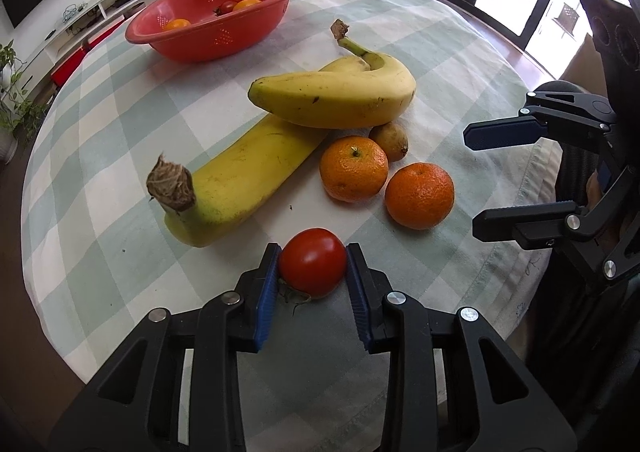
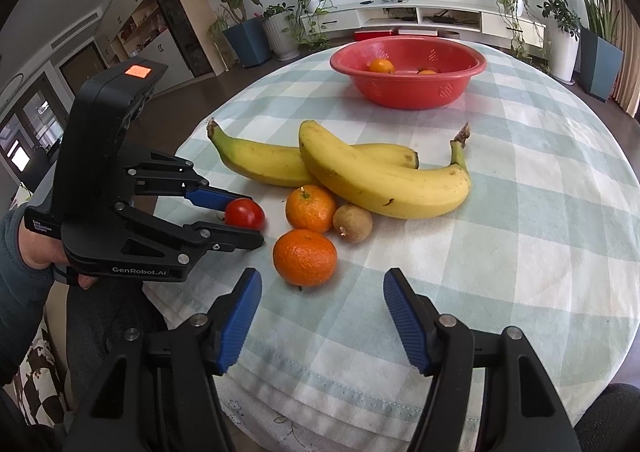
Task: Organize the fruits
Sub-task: 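Grasp the red tomato with the left tool while the right tool grasps an orange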
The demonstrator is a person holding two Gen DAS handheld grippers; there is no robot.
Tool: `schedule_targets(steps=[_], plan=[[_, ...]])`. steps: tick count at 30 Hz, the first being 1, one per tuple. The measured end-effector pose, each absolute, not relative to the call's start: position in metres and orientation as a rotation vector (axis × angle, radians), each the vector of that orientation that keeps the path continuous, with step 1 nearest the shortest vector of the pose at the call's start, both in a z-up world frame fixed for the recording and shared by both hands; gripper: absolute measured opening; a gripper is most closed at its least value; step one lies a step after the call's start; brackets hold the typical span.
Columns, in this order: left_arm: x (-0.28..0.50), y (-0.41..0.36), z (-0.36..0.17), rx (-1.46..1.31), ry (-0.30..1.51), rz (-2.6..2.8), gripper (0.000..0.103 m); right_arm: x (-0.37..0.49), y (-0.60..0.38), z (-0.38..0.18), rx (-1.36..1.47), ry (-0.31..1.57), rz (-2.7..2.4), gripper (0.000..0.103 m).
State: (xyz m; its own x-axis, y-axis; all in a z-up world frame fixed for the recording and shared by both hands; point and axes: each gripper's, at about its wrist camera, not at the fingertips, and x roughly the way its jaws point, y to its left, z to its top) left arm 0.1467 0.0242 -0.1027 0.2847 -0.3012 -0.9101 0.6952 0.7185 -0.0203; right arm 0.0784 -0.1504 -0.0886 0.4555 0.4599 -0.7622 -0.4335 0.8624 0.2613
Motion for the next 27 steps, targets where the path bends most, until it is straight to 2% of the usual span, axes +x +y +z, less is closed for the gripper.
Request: schedule_targets(steps=[10, 27], plan=[[0.140, 0.038, -0.095, 0.336, 1.081, -0.675, 0.030, 0.089, -0.133, -0.096, -0.006, 0.983, 0.553, 0.060], [0.138, 0.041, -0.095, 0.331, 1.079, -0.682, 0.030, 0.098, -0.122, -0.109, -0.055, 1.001, 0.540, 0.057]])
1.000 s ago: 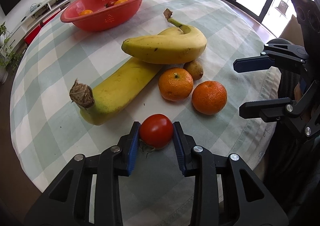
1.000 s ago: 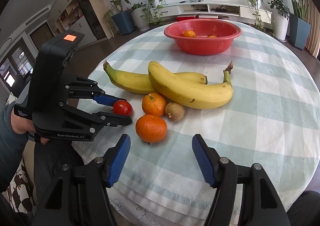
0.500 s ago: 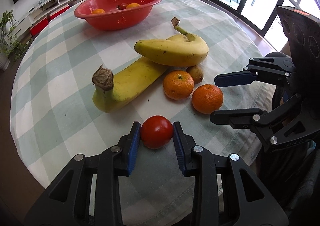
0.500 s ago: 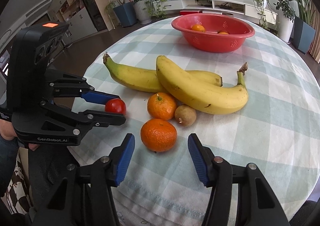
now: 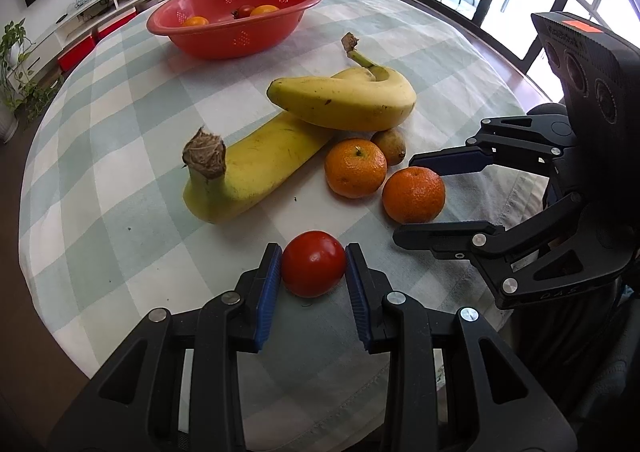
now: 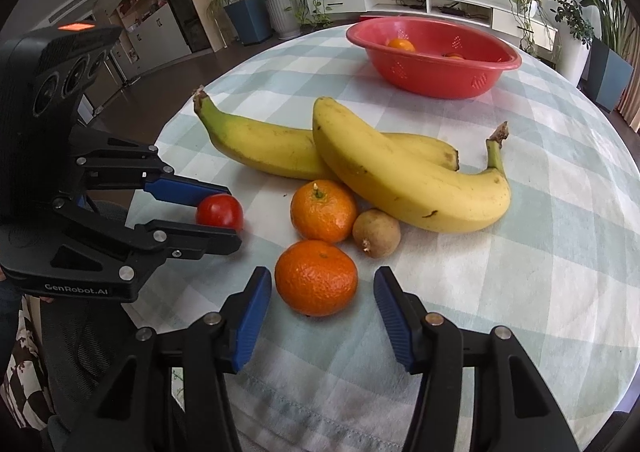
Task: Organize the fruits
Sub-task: 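Grasp the red tomato with the left tool while the right tool grasps an orange, then carry the tomato and orange into the red bowl and open both tools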
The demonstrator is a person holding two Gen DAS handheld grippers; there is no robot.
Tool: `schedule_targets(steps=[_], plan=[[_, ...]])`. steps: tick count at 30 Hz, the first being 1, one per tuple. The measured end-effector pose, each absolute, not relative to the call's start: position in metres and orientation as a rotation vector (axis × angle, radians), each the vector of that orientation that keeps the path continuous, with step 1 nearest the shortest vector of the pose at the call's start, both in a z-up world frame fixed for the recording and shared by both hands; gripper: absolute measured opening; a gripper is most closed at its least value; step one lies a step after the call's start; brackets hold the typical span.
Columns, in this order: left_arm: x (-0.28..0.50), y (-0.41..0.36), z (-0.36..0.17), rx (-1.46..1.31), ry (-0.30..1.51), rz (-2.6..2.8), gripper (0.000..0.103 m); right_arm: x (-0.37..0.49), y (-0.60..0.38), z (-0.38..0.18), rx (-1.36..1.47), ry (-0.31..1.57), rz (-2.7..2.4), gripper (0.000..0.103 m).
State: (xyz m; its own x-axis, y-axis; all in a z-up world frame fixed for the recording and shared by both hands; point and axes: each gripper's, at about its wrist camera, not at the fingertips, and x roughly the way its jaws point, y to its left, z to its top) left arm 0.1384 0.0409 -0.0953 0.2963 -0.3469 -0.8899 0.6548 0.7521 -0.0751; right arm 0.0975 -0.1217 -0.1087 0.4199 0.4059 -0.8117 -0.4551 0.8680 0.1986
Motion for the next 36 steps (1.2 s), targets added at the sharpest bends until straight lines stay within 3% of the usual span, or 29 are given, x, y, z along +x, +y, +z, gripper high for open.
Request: schedule_targets(steps=[7, 36], plan=[[0.135, 0.042, -0.093, 0.317, 1.074, -0.682, 0.030, 0.096, -0.121, -0.108, -0.069, 0.998, 0.546, 0.043], [0.128, 0.044, -0.089, 0.297, 1.060, -0.686, 0.030, 0.086, -0.133, -0.096, -0.033, 0.970, 0.537, 0.042]])
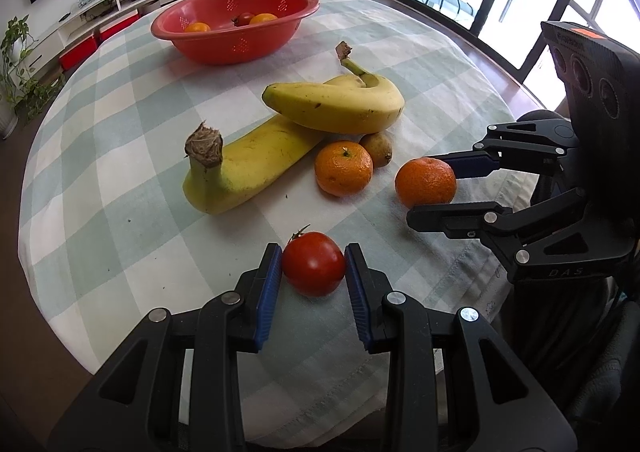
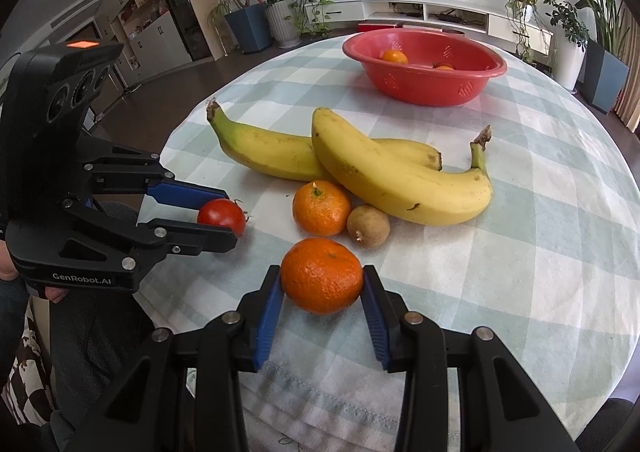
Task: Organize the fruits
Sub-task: 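Carry the tomato and orange into the red bowl and open both tools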
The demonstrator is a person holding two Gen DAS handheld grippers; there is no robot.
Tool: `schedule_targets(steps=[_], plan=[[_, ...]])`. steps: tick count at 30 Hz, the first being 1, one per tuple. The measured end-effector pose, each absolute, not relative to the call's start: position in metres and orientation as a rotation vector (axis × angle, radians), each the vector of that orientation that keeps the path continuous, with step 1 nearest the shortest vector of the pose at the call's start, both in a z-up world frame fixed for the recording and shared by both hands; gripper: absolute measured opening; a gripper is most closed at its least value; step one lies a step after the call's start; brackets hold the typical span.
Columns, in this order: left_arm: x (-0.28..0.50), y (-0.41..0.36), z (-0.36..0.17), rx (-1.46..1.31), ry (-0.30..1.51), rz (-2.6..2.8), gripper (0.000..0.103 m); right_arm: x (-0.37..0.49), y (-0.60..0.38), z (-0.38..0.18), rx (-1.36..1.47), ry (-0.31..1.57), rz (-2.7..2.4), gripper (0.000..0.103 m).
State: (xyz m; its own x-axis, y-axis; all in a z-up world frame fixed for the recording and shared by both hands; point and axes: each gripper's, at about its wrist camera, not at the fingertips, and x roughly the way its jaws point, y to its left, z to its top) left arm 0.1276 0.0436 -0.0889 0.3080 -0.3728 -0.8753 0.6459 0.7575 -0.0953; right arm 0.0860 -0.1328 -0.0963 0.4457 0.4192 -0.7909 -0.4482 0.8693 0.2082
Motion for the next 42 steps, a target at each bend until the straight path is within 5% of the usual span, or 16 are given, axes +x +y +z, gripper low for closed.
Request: schedule_targets(steps=[26, 42], plan=[[0.129, 0.032, -0.100, 0.364, 1.090, -0.654, 0.029, 0.086, -0.137, -0.095, -0.025, 0.968, 0.536, 0.042], [0.153, 0.071, -0.011, 0.172, 0.936, -0.644, 0.029, 0.115, -0.203, -0.058, 0.037, 0.894, 0.420, 0.042]])
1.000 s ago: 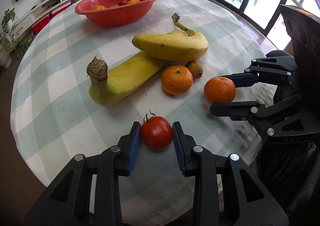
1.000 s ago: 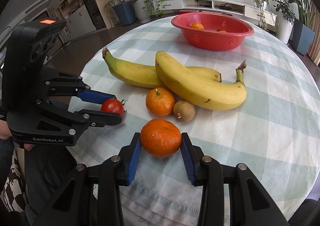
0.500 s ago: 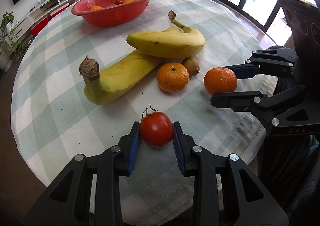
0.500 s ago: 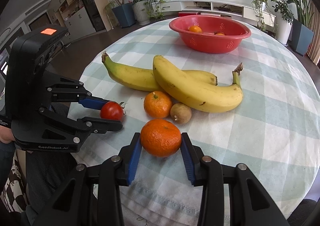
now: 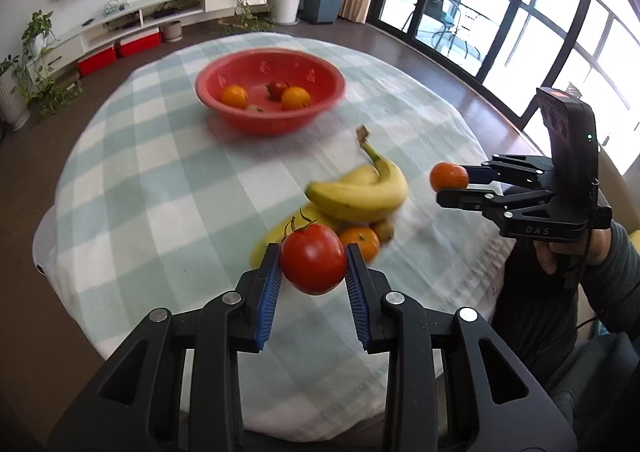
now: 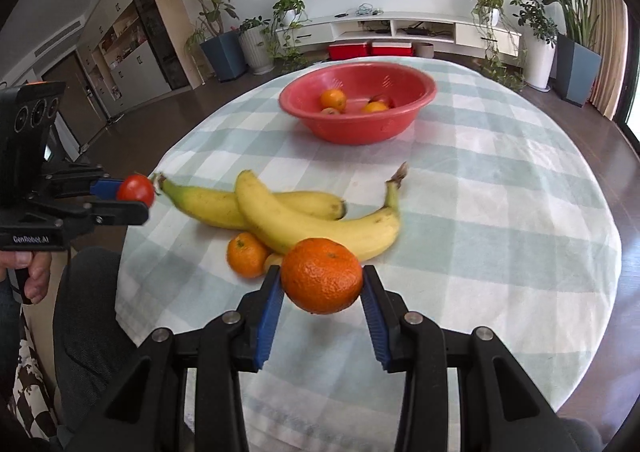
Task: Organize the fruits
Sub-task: 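Carry the tomato and orange into the red bowl and open both tools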
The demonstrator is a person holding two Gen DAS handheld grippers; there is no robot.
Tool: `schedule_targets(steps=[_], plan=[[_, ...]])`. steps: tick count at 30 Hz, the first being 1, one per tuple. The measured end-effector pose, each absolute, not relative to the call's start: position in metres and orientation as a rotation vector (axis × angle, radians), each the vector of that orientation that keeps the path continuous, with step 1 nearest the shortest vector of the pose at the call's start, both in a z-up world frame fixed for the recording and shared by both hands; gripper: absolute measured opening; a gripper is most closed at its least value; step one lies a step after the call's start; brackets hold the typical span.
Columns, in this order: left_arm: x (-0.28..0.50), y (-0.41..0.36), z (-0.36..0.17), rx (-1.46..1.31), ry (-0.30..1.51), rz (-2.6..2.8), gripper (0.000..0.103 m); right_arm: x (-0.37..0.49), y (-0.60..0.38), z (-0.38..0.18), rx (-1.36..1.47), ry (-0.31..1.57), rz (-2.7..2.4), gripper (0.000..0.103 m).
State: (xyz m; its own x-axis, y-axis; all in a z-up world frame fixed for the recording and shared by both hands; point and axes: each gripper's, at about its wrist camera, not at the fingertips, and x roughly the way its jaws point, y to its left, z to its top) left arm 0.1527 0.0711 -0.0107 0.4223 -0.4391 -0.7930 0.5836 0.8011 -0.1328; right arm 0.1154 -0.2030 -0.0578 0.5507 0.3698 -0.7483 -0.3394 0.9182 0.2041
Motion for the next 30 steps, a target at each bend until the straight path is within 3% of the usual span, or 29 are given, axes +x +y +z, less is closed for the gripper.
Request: schedule_targets(steps=[13, 21, 30], plan=[[0.295, 0.042, 0.055, 0.179, 0.855, -0.575, 0.029, 0.216, -0.233, 0.031, 0.010, 0.722, 0.370, 0.042], [0.362, -0.015, 0.003, 0.241, 0.976, -0.586, 0.029, 0.291, -0.190, -0.002, -0.036, 0.838, 0.431, 0.042], [0.384, -0.039, -0.055, 0.280, 1.052, -0.594, 0.030, 0.323, -0.168, -0.044, -0.065, 0.921, 0.439, 0.042]])
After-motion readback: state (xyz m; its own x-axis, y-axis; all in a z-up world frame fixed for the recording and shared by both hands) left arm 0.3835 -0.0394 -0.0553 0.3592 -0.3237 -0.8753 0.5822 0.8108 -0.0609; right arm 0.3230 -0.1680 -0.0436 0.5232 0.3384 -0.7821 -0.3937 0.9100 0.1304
